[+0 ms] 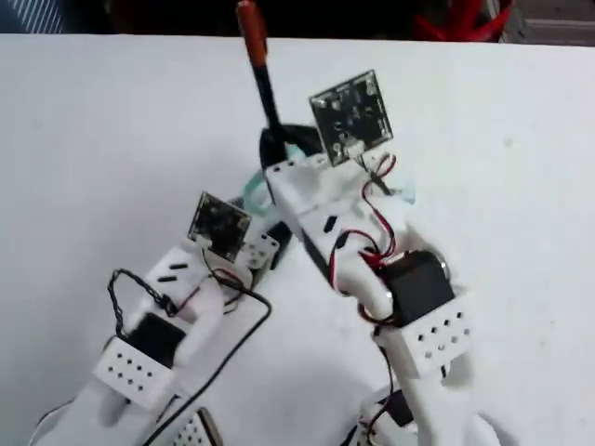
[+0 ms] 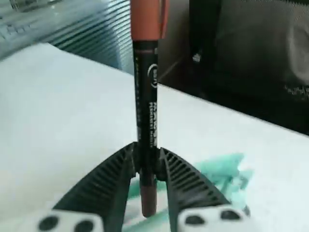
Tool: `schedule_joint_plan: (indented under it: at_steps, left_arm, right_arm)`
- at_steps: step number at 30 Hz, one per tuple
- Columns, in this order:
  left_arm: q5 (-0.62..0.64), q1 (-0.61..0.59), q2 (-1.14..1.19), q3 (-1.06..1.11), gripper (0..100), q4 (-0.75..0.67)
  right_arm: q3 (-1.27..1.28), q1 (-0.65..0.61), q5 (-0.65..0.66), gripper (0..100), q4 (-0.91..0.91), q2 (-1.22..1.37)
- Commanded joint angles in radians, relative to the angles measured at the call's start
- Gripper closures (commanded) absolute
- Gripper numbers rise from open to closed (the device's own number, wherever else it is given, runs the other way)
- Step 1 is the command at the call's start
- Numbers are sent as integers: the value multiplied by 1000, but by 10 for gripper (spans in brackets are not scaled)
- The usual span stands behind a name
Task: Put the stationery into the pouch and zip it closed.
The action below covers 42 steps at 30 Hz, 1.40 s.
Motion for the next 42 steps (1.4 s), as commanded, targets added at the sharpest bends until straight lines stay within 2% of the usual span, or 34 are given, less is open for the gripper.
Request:
schedule_joint_plan:
  at_steps: [1, 9, 12, 14, 18, 23, 26, 30, 35, 38, 42]
  left_arm:
    - [3, 1, -15, -14, 823, 5]
    - [3, -2, -12, -14, 823, 3]
    - [3, -4, -13, -14, 823, 3]
    - [3, -4, -13, -14, 823, 3]
    - [3, -1, -12, -14, 823, 3]
    - [3, -4, -12, -14, 823, 3]
    - [3, -5, -13, -14, 823, 6]
    - [3, -5, -15, -14, 823, 6]
    - [3, -5, -15, -14, 823, 8]
    - [3, -5, -15, -14, 823, 8]
    - [3, -5, -12, -14, 823, 8]
  right_arm:
    - [43, 15, -3, 981, -21, -74]
    - [95, 12, 2, 981, 19, -193]
    - [94, 10, 69, 978, 74, -194]
    - [94, 10, 94, 936, 104, -194]
    - [92, 10, 98, 780, 134, -199]
    - [12, 24, 100, 777, 208, -203]
    - [-91, 88, 100, 787, 314, -205]
    - [-146, 289, 107, 786, 406, -202]
    - [18, 529, 281, 786, 429, -176]
    - [235, 638, 393, 786, 325, -176]
    - [539, 756, 494, 786, 77, -188]
